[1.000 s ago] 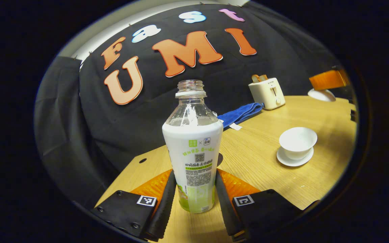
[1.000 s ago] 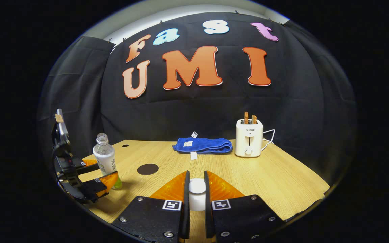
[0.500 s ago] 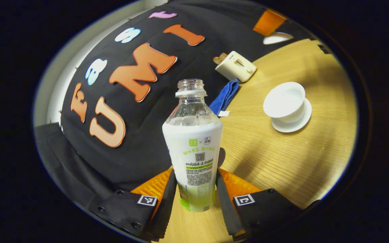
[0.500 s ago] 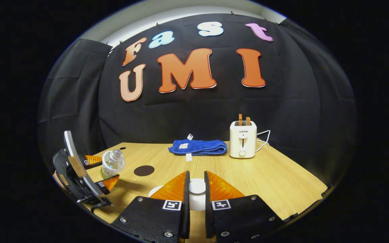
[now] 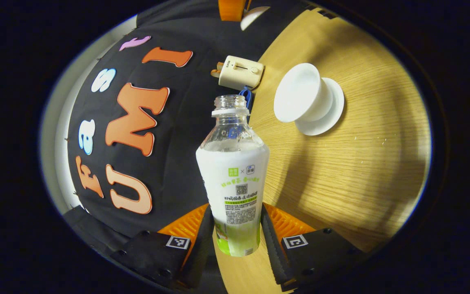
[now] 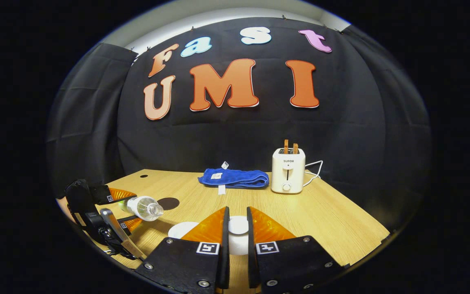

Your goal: Open the teacup lid with one hand, grasp the water bottle and pour water into the teacup with the other hand; after pouring, place the water bottle on the coaster and then close the teacup lid.

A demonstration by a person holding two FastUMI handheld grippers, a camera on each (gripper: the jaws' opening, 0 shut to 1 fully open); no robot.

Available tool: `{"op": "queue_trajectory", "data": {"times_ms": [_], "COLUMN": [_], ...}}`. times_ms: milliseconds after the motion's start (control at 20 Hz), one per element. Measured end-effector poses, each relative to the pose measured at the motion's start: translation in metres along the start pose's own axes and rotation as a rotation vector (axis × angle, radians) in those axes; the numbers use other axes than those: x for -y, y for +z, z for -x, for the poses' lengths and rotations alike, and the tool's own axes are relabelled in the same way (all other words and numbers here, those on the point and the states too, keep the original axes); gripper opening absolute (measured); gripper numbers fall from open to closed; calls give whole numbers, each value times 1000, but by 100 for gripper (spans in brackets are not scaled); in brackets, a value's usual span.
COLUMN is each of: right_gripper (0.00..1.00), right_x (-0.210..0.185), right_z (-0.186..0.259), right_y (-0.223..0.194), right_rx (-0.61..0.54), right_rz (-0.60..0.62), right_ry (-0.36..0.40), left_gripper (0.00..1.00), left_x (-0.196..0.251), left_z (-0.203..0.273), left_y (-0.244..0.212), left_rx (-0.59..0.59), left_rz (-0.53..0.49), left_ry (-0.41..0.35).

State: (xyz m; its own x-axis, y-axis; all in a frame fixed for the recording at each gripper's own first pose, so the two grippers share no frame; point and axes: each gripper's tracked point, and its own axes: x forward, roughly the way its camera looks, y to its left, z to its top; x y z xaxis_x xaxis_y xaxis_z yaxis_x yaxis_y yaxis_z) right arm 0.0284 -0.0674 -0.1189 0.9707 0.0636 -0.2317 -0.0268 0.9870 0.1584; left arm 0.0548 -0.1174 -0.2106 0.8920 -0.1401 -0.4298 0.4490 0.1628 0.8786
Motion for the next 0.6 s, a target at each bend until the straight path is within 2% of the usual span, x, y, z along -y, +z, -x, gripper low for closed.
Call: {"op": "queue_trajectory", "data": {"times_ms": [100, 200, 250, 300, 350, 450, 600], "right_gripper": [18, 18, 18, 18, 18, 18, 18], "right_x": [0, 2, 2, 3, 4, 6, 5], "right_z": [-2, -3, -3, -2, -1, -1, 1], "right_y": [-2, -4, -5, -5, -4, -4, -5], "right_rx": [0, -5, -5, -3, -3, -1, -4], "right_rz": [-1, -8, -11, -12, -9, -5, 6], "right_ry": [3, 3, 3, 1, 0, -7, 0], "left_gripper": [65, 70, 65, 68, 66, 71, 65], "left_x": [-5, -10, -11, -11, -11, -15, -24], "left_z": [-2, -4, -4, -4, -4, -5, -5], "left_y": [1, 1, 2, 3, 4, 7, 10], "left_rx": [-1, -1, 5, 10, 12, 18, 26], "left_rz": [-62, -113, -132, -151, -169, -204, -269], "left_ry": [16, 32, 32, 31, 31, 31, 43]}}
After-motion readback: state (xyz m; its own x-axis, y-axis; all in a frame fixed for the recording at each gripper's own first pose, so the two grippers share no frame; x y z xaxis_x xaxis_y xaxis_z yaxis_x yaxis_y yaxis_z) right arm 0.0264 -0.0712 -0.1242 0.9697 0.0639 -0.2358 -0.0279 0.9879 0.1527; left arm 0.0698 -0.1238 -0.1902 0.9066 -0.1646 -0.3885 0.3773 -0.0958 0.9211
